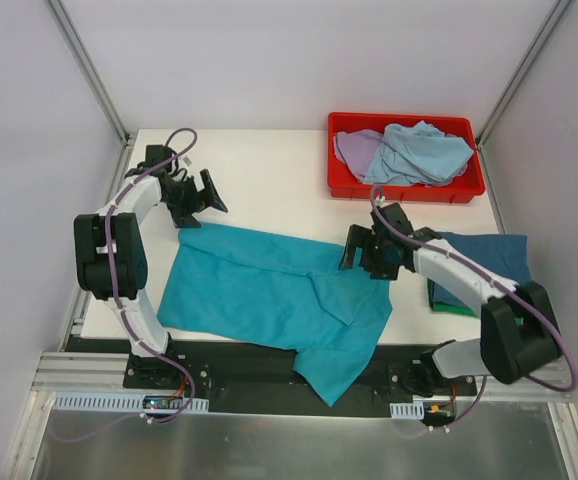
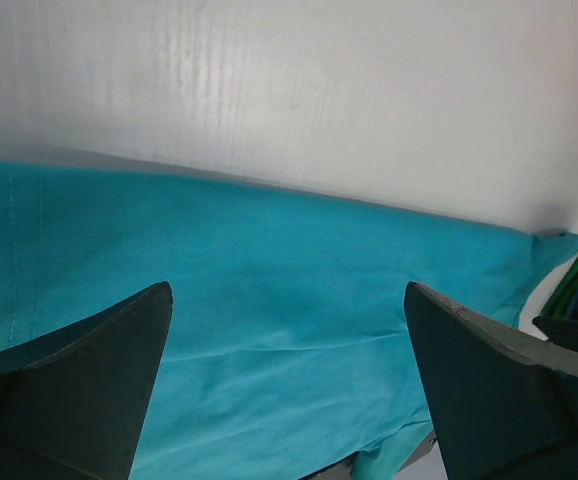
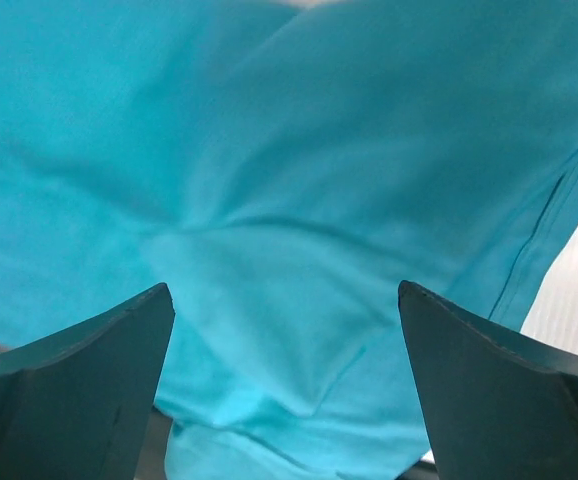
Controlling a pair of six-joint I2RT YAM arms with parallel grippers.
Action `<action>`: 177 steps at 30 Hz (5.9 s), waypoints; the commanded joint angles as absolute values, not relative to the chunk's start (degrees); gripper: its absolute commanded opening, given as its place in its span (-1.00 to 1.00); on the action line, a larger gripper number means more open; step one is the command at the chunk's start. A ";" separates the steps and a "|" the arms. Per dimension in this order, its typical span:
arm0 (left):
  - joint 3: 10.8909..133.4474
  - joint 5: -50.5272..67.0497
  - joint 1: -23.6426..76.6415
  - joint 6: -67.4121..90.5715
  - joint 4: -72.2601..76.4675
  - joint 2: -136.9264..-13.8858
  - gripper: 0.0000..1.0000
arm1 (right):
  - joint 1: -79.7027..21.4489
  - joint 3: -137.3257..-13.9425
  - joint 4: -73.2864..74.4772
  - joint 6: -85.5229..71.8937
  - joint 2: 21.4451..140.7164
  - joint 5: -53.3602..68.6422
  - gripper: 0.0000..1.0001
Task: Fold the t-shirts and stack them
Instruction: Fold the flattened tshirt in 1/3 of the way, then grap the side of the flattened tshirt closest away from the robot with both arms, then fold the other side of the tshirt into a rectangle
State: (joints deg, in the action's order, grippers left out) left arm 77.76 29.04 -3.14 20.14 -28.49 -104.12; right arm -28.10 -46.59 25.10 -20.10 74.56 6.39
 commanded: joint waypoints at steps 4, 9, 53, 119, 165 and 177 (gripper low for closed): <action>70.32 18.21 -4.83 22.94 -29.09 -104.76 0.98 | -21.80 -51.68 19.52 -17.32 88.05 7.03 0.93; 68.99 15.12 -5.89 23.64 -29.36 -106.43 0.98 | -17.24 -53.87 19.60 -15.56 95.17 6.76 0.93; 26.11 -3.34 -4.75 55.28 -37.18 -45.53 0.93 | -37.09 -36.04 27.68 -0.88 51.59 -2.64 0.93; 28.03 -5.98 -4.66 50.36 -30.67 -52.65 -1.00 | -63.46 -44.81 36.38 -11.51 74.62 -16.43 -0.73; 64.59 -1.94 -4.39 46.76 -24.17 -92.53 -1.00 | -34.19 -76.02 35.42 8.79 96.32 -15.82 -0.66; 76.02 -3.16 -3.69 42.10 -25.49 -102.75 0.16 | -30.32 -87.87 36.01 9.49 109.24 -26.16 0.36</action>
